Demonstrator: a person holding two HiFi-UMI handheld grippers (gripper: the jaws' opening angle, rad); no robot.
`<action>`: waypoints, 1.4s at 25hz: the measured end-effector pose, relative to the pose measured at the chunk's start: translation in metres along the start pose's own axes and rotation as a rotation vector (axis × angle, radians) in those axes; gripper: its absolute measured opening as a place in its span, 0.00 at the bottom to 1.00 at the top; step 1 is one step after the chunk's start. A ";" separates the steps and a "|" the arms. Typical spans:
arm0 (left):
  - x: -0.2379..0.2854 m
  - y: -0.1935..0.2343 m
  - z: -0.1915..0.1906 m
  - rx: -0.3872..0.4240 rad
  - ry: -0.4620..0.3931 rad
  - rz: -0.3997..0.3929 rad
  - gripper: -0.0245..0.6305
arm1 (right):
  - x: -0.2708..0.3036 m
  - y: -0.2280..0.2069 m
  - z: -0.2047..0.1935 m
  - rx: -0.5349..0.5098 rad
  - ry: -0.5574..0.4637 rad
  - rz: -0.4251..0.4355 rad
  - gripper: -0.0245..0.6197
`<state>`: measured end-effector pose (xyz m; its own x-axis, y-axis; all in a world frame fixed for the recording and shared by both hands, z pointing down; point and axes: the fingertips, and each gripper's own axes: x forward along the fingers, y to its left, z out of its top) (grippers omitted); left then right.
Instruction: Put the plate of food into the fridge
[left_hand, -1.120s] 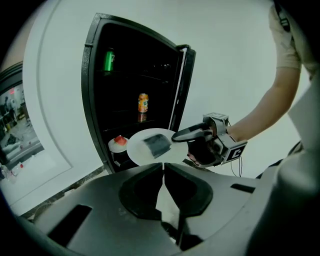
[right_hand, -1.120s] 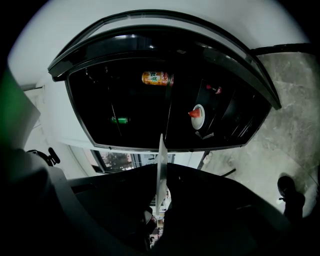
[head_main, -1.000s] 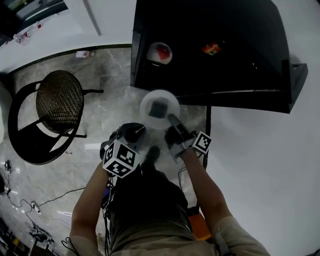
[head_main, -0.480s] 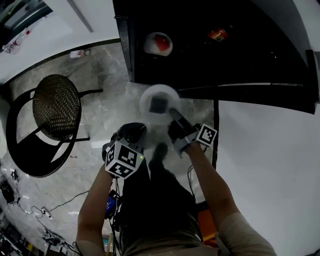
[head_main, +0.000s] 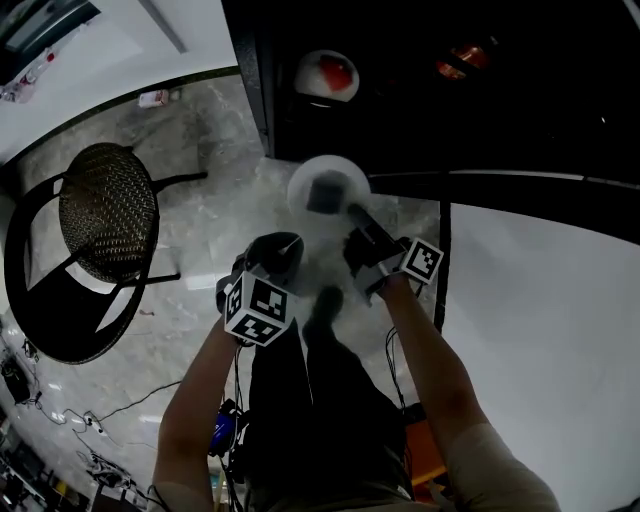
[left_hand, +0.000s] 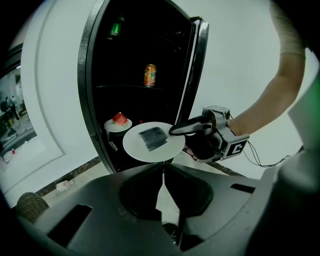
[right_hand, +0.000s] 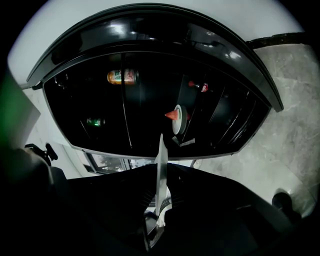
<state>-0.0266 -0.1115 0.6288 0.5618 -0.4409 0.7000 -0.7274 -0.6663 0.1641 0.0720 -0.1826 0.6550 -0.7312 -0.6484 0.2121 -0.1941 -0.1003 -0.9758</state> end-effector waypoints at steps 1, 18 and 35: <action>0.003 0.000 -0.004 0.000 0.002 0.002 0.07 | 0.002 -0.005 0.001 0.004 -0.003 0.000 0.10; 0.057 -0.006 -0.050 0.067 0.050 0.023 0.07 | 0.025 -0.080 0.017 0.054 -0.082 -0.037 0.10; 0.087 0.010 -0.078 0.039 0.054 0.037 0.07 | 0.050 -0.131 0.038 0.028 -0.117 -0.055 0.10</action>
<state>-0.0155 -0.1097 0.7454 0.5123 -0.4335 0.7414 -0.7307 -0.6735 0.1112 0.0863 -0.2307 0.7918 -0.6385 -0.7246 0.2596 -0.2123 -0.1584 -0.9643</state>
